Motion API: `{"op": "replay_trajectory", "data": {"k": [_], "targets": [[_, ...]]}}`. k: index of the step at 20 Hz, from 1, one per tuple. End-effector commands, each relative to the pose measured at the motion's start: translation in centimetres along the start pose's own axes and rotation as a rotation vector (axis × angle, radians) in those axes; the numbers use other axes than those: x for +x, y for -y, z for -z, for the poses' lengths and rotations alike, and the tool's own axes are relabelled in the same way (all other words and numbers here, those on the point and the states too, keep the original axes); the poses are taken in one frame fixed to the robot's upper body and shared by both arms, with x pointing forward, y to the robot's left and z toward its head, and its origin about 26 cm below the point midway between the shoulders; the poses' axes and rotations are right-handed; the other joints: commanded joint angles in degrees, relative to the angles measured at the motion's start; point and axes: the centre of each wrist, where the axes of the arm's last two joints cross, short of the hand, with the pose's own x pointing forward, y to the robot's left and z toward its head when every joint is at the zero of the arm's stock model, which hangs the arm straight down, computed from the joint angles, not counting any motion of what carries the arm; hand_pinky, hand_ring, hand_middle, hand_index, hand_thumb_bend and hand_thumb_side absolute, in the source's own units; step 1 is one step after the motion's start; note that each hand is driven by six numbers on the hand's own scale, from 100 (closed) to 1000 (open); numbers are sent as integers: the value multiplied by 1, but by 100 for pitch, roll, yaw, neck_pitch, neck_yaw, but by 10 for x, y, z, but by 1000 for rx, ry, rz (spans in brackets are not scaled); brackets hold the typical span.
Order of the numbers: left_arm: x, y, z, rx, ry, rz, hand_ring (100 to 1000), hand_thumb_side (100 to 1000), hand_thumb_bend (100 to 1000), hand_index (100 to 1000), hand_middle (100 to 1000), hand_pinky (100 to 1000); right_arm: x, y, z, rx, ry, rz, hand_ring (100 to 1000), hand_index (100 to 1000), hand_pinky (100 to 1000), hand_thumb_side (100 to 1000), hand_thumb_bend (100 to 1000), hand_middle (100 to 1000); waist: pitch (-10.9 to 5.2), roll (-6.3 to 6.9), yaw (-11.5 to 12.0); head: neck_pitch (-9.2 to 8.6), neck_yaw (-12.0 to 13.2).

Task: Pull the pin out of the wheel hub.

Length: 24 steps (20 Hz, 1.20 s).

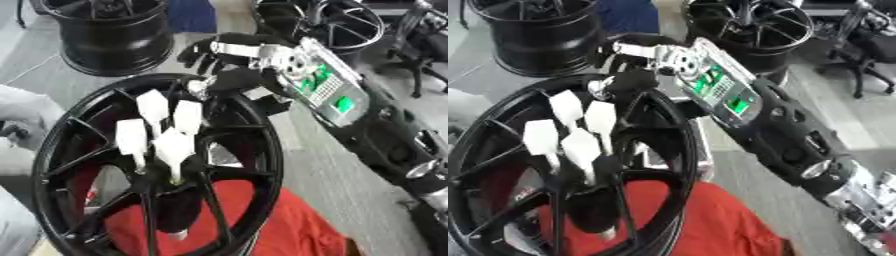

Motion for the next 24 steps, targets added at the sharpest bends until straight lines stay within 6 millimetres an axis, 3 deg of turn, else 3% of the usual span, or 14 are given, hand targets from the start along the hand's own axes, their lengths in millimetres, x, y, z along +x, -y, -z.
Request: {"op": "replay_trajectory", "data": {"k": [1,3,11,24], "targets": [[9,0,5,-9,36,0,696,760,100,686,605,541,-3,4,3,-19,-26,-46,862,948,834,592,100,871,-42,33,17,-15,-55],[10,1,5,-10,37,-1,697,761,100,686,605,541,-6,2,6,-8,-44,-57,871,953,846,548,100,876,-35,36,30,-15,-67],[10,1,6,-14,39,-2,698,762,100,686,605,542,-18,-4,12,21,-103,-86,889,957,871,577,100,877,-20,33,47,-15,-121],[10,1,6,-15,40,-3,699,763,100,686,605,542,-20,-9,14,86,-112,-97,872,958,862,625,100,856,-16,33,41,-15,-88]]}}
